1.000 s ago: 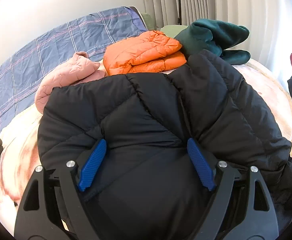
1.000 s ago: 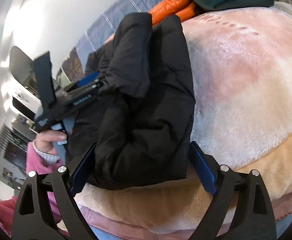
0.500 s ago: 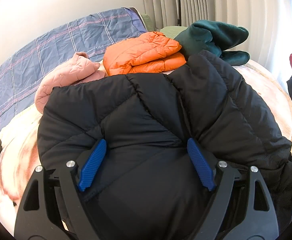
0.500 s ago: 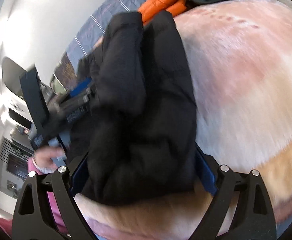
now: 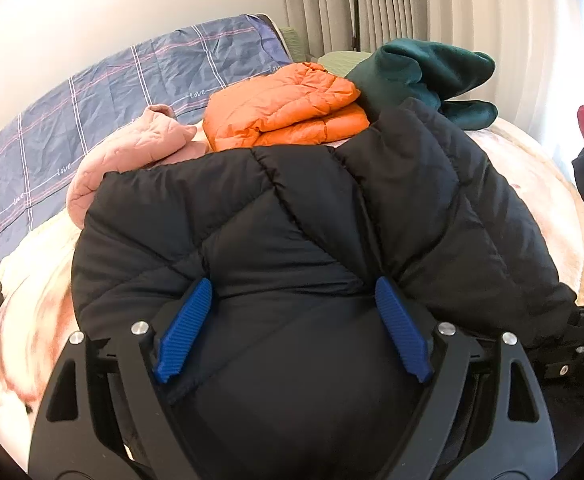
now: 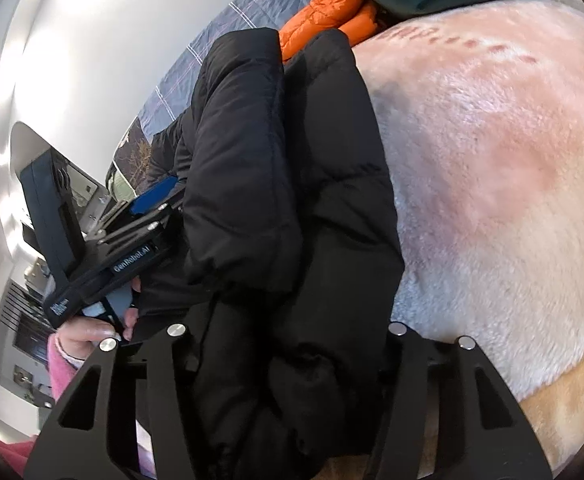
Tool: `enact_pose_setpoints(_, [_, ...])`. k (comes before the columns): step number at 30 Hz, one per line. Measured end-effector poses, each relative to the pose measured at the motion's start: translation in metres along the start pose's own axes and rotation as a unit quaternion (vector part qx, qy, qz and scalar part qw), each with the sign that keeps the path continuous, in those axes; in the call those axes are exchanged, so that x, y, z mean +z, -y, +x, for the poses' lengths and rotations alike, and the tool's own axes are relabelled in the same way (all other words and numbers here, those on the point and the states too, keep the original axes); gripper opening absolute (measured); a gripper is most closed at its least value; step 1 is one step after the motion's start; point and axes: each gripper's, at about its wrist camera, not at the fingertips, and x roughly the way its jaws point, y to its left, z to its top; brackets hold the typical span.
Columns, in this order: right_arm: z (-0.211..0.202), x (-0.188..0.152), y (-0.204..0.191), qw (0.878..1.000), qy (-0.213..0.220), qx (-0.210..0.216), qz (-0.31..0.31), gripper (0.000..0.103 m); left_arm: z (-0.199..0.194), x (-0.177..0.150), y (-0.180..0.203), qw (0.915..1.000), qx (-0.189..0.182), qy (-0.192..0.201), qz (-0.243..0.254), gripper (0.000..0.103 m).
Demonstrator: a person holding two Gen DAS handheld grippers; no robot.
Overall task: Fold large clothes
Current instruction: 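Grasp the black jacket bundle with both tools and lift it off the blanket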
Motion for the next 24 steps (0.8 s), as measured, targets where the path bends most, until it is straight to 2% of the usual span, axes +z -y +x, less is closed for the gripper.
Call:
enact_pose_setpoints(4, [0.000,-0.005,0.002,1.000,0.006,-0.007,-0.009,0.054,-0.020,0.002,-0.016,0.9988,-0.024,0.024,-0.037,0.086])
enact_pose_setpoints(6, [0.002,-0.004,0.004,1.000,0.007,-0.006,-0.009,0.054,-0.037,0.003,-0.032,0.9956,-0.035,0.047,-0.073,0.091])
enact_pose_setpoints(8, [0.001,-0.008,0.004,1.000,0.008,-0.006,-0.010,0.054,-0.052,0.002,-0.053,0.9905,-0.034,0.072,-0.113,0.094])
enact_pose_setpoints(10, [0.001,-0.008,0.004,1.000,0.009,-0.008,-0.013,0.054,-0.059,-0.002,-0.079,0.9857,-0.021,0.079,-0.148,0.096])
enact_pose_setpoints(13, [0.008,-0.010,-0.002,1.000,0.011,-0.009,-0.017,0.055,-0.042,-0.014,-0.116,0.9795,-0.005,0.038,-0.198,0.096])
enact_pose_setpoints(15, [0.007,-0.011,-0.004,1.000,0.012,-0.009,-0.019,0.055,-0.018,-0.025,-0.128,0.9759,-0.019,-0.006,-0.217,0.100])
enact_pose_setpoints(17, [0.006,-0.014,-0.004,1.000,0.013,-0.013,-0.022,0.055,-0.003,-0.034,-0.134,0.9673,-0.059,-0.016,-0.246,0.101])
enact_pose_setpoints(21, [0.006,-0.014,-0.007,1.000,0.012,-0.015,-0.024,0.055,0.025,-0.040,-0.139,0.9389,-0.153,-0.033,-0.306,0.101])
enact_pose_setpoints(23, [0.006,-0.015,-0.008,0.999,0.012,-0.017,-0.025,0.055,0.039,-0.046,-0.141,0.9234,-0.187,-0.047,-0.332,0.100])
enact_pose_setpoints(24, [0.006,-0.014,-0.009,0.999,0.012,-0.018,-0.025,0.055,0.042,-0.047,-0.141,0.9185,-0.198,-0.046,-0.339,0.094])
